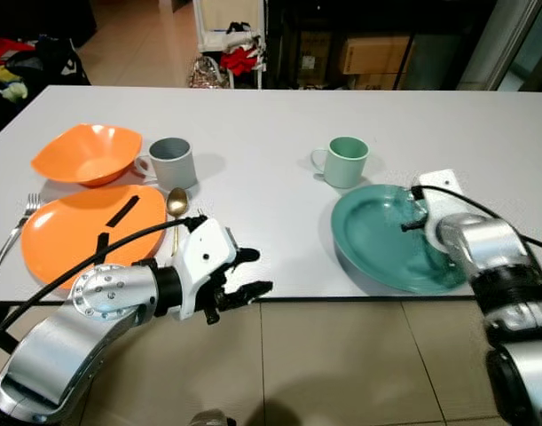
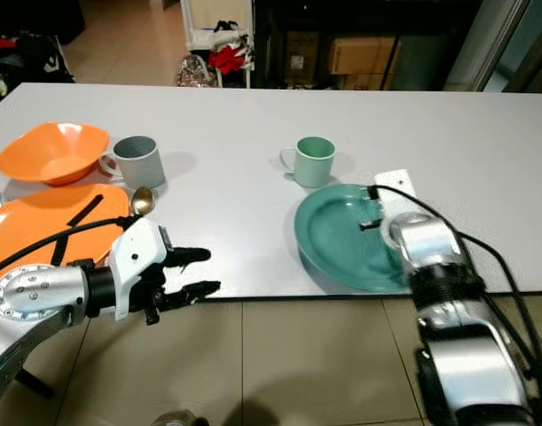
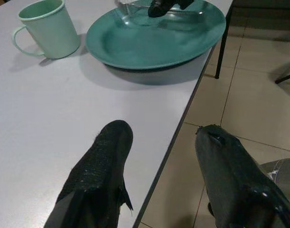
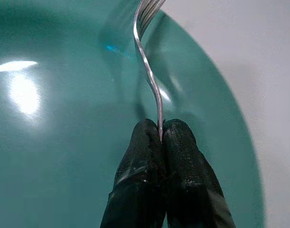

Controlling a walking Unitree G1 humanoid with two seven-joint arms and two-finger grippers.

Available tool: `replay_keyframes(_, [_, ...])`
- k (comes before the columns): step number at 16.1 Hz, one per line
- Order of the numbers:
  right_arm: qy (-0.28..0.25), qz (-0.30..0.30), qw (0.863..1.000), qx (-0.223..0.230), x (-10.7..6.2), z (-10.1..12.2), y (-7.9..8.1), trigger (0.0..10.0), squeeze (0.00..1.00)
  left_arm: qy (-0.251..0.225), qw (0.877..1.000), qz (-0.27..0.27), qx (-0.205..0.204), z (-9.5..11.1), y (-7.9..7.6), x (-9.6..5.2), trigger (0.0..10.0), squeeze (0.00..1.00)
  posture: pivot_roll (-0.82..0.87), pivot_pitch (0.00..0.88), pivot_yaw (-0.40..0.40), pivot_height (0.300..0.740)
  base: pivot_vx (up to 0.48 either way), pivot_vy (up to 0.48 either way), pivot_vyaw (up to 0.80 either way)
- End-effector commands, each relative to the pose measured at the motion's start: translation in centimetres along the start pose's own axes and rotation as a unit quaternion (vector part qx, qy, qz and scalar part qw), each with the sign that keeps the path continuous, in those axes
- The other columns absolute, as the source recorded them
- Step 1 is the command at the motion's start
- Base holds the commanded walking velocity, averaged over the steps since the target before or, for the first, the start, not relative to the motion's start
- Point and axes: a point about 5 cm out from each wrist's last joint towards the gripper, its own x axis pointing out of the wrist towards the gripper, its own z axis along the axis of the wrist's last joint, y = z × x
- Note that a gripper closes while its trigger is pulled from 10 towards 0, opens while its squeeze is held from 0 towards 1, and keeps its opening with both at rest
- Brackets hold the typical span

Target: Setting the table

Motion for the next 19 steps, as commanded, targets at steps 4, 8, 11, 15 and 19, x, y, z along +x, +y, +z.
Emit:
replay_keyframes(4, [-0.004, -0.003, 1.000, 0.020, 0.2, 1.1, 0.0, 10.0, 0.00, 0.001, 1.000, 0.005, 0.007, 0.3, 0.1, -0.1, 10.0, 0.00, 0.14, 0.000, -0.024, 0.740, 0.000, 0.000, 0.00])
replay_keyframes(8, [0.008, -0.003, 0.999, 0.037, 0.4, 0.7, 0.0, 10.0, 1.00, 0.000, 1.000, 0.005, 0.006, 0.2, 0.0, 0.0, 10.0, 0.00, 0.13, 0.000, -0.021, 0.740, 0.000, 0.000, 0.00])
replay_keyframes(11, [-0.006, -0.001, 0.999, 0.042, 0.1, 1.4, 0.0, 10.0, 1.00, 0.002, 1.000, 0.011, 0.009, 0.1, 0.4, 0.0, 10.0, 0.00, 0.13, 0.000, -0.020, 0.740, 0.000, 0.000, 0.00])
replay_keyframes(15, [-0.156, 0.064, 0.983, 0.065, -3.5, 4.8, 0.4, 10.0, 0.64, -0.005, 0.999, 0.048, 0.024, 0.3, 1.7, -0.1, 10.0, 0.00, 0.12, 0.000, -0.019, 0.740, 0.000, 0.000, 0.00])
replay_keyframes(19, [-0.329, 0.095, 0.937, 0.069, -9.5, 3.7, 1.8, 10.0, 0.00, -0.048, 0.989, 0.137, 0.016, 0.6, 2.5, -0.4, 10.0, 0.00, 0.09, 0.000, 0.003, 0.740, 0.000, 0.000, 0.00])
